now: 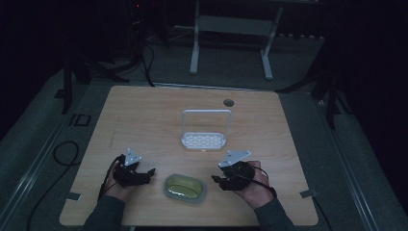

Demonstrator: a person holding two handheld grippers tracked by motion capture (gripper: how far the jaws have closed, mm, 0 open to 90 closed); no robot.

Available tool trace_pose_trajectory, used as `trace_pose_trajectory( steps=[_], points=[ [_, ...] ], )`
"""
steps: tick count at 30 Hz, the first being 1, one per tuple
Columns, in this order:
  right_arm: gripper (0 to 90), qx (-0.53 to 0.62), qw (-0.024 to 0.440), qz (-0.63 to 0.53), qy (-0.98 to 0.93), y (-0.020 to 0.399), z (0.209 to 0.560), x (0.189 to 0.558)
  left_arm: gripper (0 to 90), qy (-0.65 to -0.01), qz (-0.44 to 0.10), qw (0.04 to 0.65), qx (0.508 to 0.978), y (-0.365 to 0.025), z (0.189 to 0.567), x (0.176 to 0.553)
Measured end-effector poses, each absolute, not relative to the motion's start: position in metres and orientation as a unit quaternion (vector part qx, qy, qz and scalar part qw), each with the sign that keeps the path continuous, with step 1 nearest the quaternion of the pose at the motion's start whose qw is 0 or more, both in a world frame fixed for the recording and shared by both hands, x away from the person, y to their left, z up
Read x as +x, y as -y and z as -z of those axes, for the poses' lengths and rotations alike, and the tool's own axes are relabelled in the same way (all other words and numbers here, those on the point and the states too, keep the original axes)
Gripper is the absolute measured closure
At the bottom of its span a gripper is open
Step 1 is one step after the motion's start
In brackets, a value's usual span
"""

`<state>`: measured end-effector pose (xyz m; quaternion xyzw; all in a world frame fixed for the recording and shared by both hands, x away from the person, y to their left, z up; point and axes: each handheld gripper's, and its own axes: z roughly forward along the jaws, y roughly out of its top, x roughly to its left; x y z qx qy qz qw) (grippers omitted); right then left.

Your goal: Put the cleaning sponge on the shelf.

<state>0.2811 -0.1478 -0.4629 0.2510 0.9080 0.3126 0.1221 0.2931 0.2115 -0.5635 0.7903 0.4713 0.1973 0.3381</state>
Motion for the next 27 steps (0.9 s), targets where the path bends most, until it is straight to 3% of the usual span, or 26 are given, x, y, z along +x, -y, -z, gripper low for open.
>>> trace_pose_trajectory(
  steps=[8, 27],
  points=[
    [56.7, 0.226, 0.097, -0.331, -0.911, 0.139, 0.469, 0.275, 19.3, -0.472, -0.197, 0.339, 0.790, -0.211, 0.564, 0.293],
    [51.5, 0.165, 0.070, -0.321, -0.930, 0.098, 0.494, 0.270, 19.1, -0.472, -0.198, 0.338, 0.790, -0.211, 0.563, 0.293]
  ],
)
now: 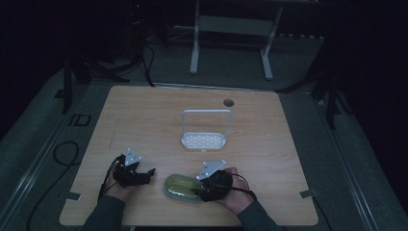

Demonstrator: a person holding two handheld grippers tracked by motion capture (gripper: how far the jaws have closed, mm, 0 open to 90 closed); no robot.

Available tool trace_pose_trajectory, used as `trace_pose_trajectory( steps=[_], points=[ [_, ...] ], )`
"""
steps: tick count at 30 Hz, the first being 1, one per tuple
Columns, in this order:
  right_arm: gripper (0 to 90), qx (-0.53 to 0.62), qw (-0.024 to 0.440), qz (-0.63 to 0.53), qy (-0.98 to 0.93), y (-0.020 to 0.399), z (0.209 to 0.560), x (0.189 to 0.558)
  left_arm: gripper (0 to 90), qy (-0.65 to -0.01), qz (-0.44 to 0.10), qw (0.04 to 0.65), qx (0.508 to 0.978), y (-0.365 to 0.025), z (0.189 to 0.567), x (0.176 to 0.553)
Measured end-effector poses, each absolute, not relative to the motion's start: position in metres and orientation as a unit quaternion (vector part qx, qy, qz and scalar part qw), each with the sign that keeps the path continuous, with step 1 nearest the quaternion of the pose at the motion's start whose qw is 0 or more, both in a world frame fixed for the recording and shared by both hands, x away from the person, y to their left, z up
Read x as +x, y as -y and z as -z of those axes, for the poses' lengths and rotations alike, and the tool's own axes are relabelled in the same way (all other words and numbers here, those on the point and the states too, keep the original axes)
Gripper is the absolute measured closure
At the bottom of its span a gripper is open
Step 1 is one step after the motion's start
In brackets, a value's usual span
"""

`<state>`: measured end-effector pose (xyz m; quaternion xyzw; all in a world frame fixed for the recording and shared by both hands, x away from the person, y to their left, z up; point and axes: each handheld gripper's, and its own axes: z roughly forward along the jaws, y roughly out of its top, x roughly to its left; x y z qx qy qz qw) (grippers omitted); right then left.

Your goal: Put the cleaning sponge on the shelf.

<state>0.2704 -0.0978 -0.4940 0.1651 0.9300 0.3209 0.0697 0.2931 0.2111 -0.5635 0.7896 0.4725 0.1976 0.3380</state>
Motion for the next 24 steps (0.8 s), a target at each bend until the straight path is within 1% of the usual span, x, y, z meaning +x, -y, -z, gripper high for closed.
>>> trace_pose_trajectory(
  steps=[8, 15, 24],
  points=[
    [51.3, 0.156, 0.068, -0.312, -0.935, 0.088, 0.501, 0.274, 19.1, -0.472, -0.198, 0.338, 0.790, -0.211, 0.563, 0.293],
    [53.7, 0.149, 0.064, -0.303, -0.939, 0.081, 0.502, 0.277, 19.1, -0.473, -0.198, 0.338, 0.789, -0.211, 0.564, 0.293],
    [63.3, 0.150, 0.066, -0.292, -0.942, 0.085, 0.504, 0.280, 19.1, -0.473, -0.198, 0.338, 0.789, -0.211, 0.564, 0.293]
  ],
)
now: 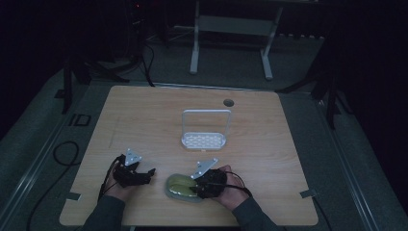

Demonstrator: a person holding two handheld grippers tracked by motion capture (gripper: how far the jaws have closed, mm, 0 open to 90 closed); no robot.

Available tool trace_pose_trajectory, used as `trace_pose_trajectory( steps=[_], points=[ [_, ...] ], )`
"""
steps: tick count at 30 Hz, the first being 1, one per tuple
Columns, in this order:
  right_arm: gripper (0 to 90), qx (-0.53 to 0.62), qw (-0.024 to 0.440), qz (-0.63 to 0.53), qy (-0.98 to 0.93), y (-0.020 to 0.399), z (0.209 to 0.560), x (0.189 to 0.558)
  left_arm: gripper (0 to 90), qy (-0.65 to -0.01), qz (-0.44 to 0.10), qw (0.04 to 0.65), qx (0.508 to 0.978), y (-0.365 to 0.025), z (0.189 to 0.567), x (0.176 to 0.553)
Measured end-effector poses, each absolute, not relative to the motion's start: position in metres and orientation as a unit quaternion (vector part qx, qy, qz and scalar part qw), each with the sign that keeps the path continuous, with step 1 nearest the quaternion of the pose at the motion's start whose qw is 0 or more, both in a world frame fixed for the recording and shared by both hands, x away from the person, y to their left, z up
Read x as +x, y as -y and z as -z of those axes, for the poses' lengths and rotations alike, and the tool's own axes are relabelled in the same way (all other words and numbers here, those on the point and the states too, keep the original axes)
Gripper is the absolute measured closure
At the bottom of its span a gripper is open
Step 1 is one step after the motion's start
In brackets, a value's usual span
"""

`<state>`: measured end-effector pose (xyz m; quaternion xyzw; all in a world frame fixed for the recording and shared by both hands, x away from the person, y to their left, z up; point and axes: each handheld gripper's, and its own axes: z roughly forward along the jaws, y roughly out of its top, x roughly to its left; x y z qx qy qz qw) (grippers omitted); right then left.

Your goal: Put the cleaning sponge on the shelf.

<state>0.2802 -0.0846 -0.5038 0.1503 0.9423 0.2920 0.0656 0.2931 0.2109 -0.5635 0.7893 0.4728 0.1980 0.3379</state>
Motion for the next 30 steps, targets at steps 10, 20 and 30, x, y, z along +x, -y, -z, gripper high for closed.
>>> trace_pose_trajectory(
  steps=[10, 20, 30],
  points=[
    [64.4, 0.174, 0.074, -0.285, -0.940, 0.110, 0.501, 0.283, 19.1, -0.473, -0.198, 0.338, 0.789, -0.211, 0.564, 0.293],
    [64.4, 0.194, 0.087, -0.263, -0.941, 0.141, 0.496, 0.288, 19.0, -0.473, -0.198, 0.337, 0.789, -0.211, 0.564, 0.293],
    [59.0, 0.178, 0.082, -0.233, -0.952, 0.140, 0.491, 0.292, 19.0, -0.473, -0.198, 0.337, 0.789, -0.211, 0.564, 0.293]
  ],
)
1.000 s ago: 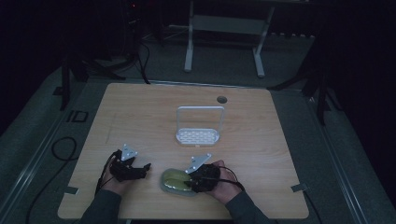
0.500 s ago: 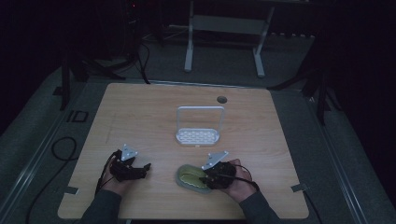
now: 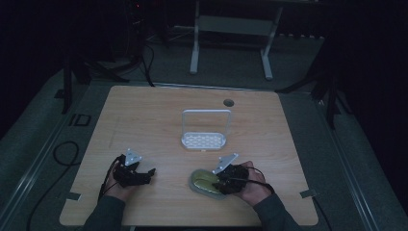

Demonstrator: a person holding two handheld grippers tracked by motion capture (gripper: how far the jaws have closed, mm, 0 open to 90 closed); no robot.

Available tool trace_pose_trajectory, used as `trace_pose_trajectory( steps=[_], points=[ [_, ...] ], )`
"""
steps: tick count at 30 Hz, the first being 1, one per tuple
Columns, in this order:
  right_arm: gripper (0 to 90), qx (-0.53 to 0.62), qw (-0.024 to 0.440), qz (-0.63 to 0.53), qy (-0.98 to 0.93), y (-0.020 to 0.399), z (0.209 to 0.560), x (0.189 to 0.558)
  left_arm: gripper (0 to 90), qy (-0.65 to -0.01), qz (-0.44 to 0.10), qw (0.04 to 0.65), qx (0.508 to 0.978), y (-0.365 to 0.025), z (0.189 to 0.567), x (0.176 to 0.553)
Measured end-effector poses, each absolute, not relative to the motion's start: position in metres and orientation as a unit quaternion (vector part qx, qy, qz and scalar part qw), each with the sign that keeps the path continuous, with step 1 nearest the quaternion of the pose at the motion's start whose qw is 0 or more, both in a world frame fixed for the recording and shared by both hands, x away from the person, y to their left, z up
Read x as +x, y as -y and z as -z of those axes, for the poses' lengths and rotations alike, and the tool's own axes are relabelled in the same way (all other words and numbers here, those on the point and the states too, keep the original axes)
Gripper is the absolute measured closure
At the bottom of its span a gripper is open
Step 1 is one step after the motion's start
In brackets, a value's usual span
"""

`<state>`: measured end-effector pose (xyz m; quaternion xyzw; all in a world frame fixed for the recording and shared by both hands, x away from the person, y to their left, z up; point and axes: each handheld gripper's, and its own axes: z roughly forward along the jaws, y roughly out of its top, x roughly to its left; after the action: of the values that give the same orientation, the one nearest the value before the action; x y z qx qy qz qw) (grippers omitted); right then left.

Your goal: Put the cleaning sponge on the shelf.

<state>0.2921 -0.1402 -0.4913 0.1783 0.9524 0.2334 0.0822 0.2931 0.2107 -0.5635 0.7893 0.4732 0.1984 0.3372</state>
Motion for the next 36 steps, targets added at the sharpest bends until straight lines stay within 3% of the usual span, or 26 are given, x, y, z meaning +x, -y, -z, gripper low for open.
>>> trace_pose_trajectory(
  steps=[15, 36],
  points=[
    [60.6, 0.140, 0.068, -0.177, -0.972, 0.111, 0.484, 0.304, 19.0, -0.473, -0.198, 0.337, 0.789, -0.211, 0.564, 0.293],
    [70.6, 0.112, 0.033, -0.119, -0.986, 0.088, 0.483, 0.319, 19.0, -0.473, -0.198, 0.337, 0.789, -0.211, 0.564, 0.293]
  ],
)
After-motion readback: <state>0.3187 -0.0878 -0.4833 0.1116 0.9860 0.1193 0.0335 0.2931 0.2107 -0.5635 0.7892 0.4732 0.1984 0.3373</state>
